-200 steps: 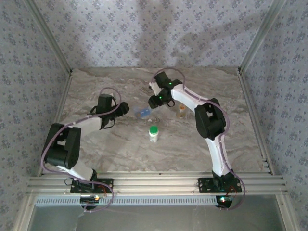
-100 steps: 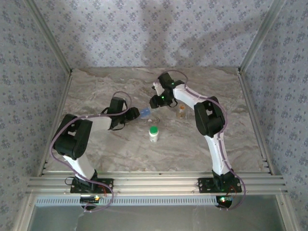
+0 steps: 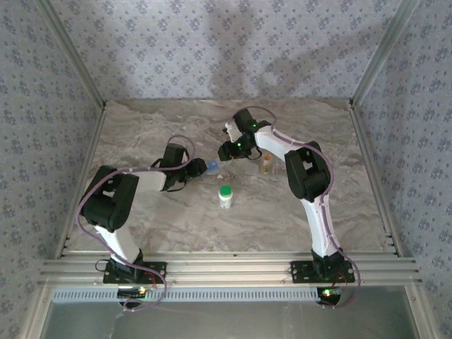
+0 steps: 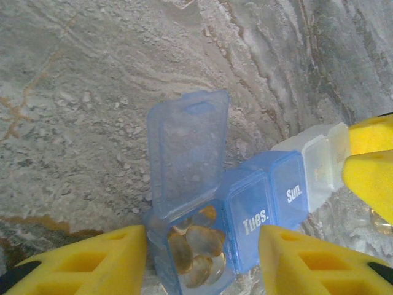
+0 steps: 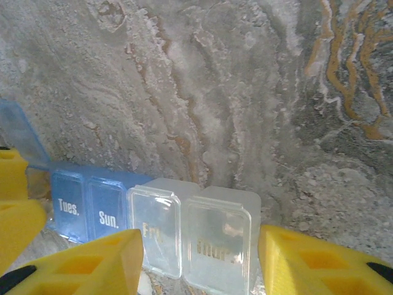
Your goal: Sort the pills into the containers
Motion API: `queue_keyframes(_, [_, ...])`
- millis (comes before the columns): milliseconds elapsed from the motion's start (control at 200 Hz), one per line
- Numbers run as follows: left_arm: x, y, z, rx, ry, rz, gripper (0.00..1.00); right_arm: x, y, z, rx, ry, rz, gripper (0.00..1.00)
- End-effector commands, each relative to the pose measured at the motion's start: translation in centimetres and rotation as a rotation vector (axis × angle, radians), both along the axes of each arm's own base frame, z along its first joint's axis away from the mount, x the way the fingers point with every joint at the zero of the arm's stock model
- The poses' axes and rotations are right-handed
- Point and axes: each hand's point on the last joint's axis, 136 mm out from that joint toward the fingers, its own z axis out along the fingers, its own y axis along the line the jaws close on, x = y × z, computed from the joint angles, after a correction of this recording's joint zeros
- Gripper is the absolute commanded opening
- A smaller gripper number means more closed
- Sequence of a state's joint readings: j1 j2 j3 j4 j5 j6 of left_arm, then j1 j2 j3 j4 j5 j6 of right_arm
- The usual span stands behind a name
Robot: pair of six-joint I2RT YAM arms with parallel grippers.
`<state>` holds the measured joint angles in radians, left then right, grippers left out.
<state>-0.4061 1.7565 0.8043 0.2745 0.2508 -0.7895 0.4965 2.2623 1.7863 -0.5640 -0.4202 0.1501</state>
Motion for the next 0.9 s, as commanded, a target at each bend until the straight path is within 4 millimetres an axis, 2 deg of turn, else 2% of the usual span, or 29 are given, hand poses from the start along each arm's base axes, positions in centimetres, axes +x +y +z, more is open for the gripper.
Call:
queue_keyframes(0, [0.6,-1.5,2.4,-0.075,-0.063,-0.039,0.51,-0.1,0.0,0.7,-0.030,-0.026,-0.002,0.53])
queue_keyframes(140, [0.7,-0.1,3.2,0.005,-0.081,-0.020,0.52,-0.4,-0.9,-1.4,-0.113,-0.002,0.005,0.52])
queue_keyframes(335, [1.1,2.1,2.0,0.021,-0.025,0.007,0.52,-0.6,-1.4,-3.1,-0.163,0.021,0.020,0.51])
queue_keyframes(580, [2.5,5.9,2.0,0.090,-0.025,0.071,0.51,-0.7,-1.4,-3.1,-0.173,0.019,0.049,0.51])
queue_keyframes(775, [3.8,9.9,2.1,0.174,-0.023,0.174,0.50,-0.9,-1.3,-3.0,-0.168,0.023,0.058,0.51])
queue_keyframes(895, [5.0,9.9,1.5,0.187,0.003,0.149,0.49,-1.0,-1.1,-3.0,-0.166,0.022,0.067,0.51])
